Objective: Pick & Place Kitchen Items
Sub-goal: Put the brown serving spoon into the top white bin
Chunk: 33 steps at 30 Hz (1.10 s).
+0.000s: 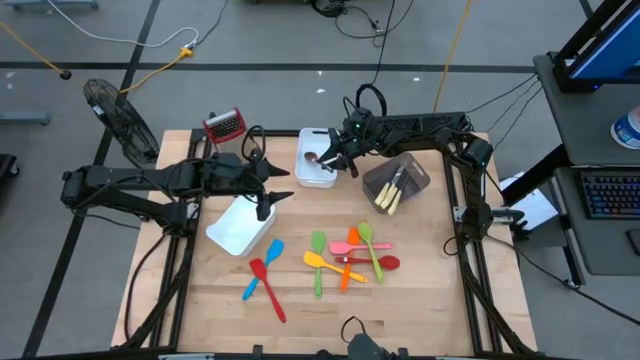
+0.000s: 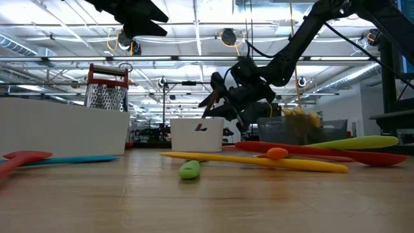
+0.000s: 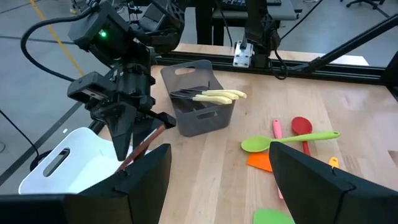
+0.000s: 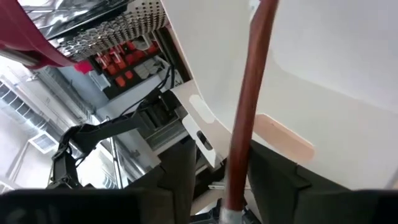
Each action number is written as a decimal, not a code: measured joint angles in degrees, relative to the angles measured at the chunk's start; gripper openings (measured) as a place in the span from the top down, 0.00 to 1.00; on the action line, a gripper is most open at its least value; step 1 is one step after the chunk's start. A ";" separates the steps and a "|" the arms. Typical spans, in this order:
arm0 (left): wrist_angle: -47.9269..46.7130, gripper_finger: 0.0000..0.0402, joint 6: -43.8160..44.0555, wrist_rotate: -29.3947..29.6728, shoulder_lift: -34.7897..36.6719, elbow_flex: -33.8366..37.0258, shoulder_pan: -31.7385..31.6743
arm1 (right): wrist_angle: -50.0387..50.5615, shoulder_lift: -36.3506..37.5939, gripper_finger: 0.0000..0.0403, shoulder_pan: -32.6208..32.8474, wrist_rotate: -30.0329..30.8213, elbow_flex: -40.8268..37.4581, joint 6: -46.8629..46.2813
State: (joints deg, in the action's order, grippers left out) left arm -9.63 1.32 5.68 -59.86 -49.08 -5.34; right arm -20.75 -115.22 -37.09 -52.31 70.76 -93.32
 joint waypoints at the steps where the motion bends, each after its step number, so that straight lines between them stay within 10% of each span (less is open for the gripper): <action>1: 0.00 0.32 -0.01 -0.56 -0.01 0.00 0.00 | -0.01 0.00 0.67 -0.03 -0.11 0.00 0.00; 33: 0.02 0.32 0.81 -4.31 0.01 0.00 0.02 | -1.70 0.56 0.68 3.93 -3.41 0.00 -0.61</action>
State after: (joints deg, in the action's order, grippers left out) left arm -9.61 2.13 1.37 -59.86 -49.08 -5.32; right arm -22.46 -114.65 -33.17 -55.73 70.76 -93.93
